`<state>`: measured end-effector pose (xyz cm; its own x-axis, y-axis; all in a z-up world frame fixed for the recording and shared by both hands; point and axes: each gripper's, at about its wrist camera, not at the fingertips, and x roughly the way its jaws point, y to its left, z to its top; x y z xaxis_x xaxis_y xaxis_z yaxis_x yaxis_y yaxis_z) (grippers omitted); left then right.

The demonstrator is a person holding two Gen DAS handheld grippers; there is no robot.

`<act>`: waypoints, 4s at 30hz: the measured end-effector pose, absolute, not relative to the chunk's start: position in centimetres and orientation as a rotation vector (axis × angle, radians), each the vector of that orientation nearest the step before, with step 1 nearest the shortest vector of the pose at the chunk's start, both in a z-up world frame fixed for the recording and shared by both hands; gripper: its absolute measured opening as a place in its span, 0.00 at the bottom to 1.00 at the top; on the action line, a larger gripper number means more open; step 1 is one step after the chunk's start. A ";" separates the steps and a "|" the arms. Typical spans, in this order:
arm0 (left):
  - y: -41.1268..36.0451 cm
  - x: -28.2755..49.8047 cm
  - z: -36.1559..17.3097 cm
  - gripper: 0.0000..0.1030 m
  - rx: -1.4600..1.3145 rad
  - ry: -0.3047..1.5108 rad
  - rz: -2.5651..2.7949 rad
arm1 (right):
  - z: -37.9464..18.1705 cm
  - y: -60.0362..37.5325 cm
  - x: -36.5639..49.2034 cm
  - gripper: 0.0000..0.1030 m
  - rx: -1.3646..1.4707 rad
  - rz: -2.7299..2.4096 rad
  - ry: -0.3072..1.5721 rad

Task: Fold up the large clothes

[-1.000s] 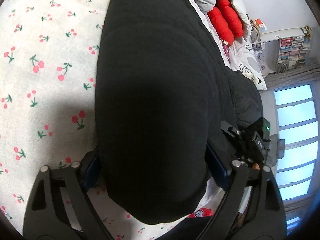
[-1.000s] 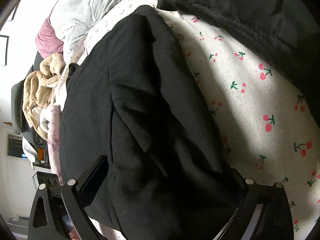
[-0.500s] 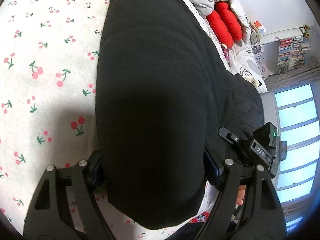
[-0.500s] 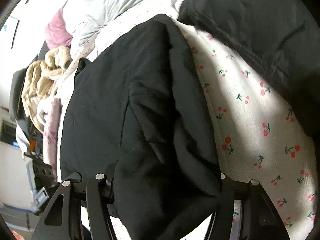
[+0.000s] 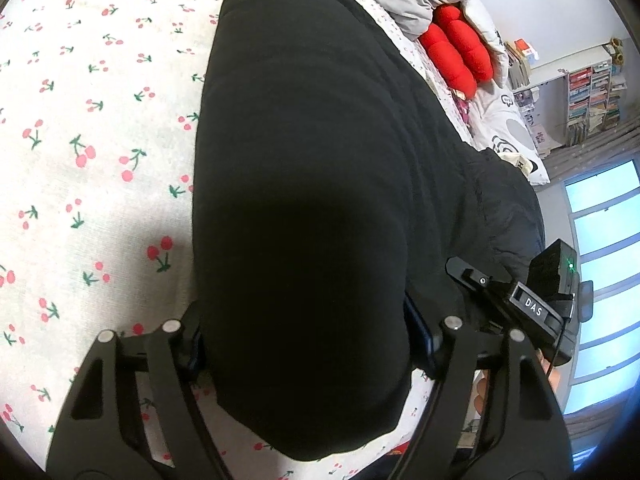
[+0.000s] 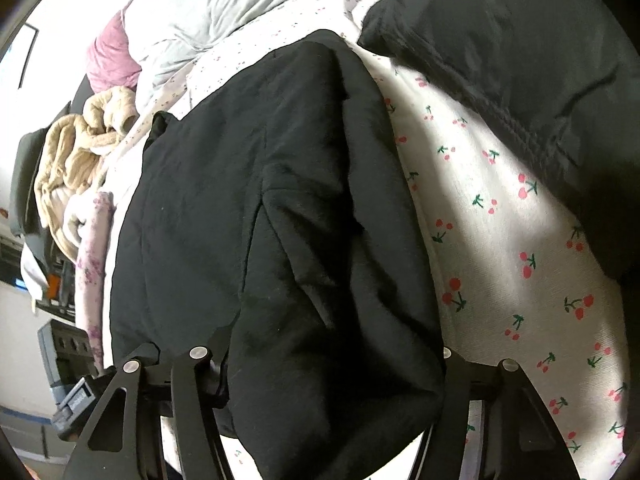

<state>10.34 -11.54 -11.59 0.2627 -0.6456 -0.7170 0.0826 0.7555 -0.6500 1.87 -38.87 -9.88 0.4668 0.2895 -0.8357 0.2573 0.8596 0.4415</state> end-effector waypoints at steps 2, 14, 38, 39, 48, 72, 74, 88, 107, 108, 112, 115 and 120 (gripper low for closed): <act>-11.6 10.2 -11.3 0.72 -0.536 1.211 -0.521 | -9.7 -38.7 1.9 0.57 0.548 0.017 1.098; -12.2 9.3 -8.1 0.54 -0.481 1.092 -0.466 | -4.5 -33.8 0.8 0.40 0.250 0.012 0.937; -31.7 5.1 18.3 0.47 -0.405 0.483 -0.860 | 21.6 -47.5 -10.2 0.27 0.048 -0.128 0.319; -33.0 5.1 18.5 0.47 -0.389 0.478 -0.883 | 22.6 -49.3 -10.5 0.27 0.045 -0.148 0.299; -42.2 6.0 -0.8 0.63 -0.376 1.185 -1.036 | 4.9 -67.2 -13.3 0.57 0.484 -0.337 0.610; -32.8 -6.3 5.7 0.86 0.228 0.702 -0.737 | 4.2 -53.5 -31.1 0.86 0.489 -0.626 0.381; -31.8 -7.5 6.8 0.88 0.254 0.648 -0.725 | 4.2 -49.8 -31.6 0.86 0.450 -0.603 0.375; -26.8 -9.8 8.9 1.00 0.171 0.558 -0.750 | 7.9 -39.4 -31.2 1.00 0.216 -0.672 0.426; -27.0 -9.4 8.8 1.00 0.162 0.584 -0.791 | 8.0 -36.9 -30.0 1.00 0.170 -0.708 0.485; -27.1 -9.4 8.8 1.00 0.162 0.585 -0.793 | 8.0 -36.9 -30.1 1.00 0.173 -0.710 0.485; -27.5 -9.5 8.7 1.00 0.170 0.590 -0.798 | 8.0 -37.0 -30.2 1.00 0.174 -0.723 0.486; -27.6 -9.6 8.8 1.00 0.161 0.586 -0.798 | 8.0 -37.1 -30.3 1.00 0.183 -0.727 0.485; -28.0 -9.9 8.5 1.00 0.160 0.589 -0.812 | 7.9 -37.2 -30.5 1.00 0.182 -0.732 0.487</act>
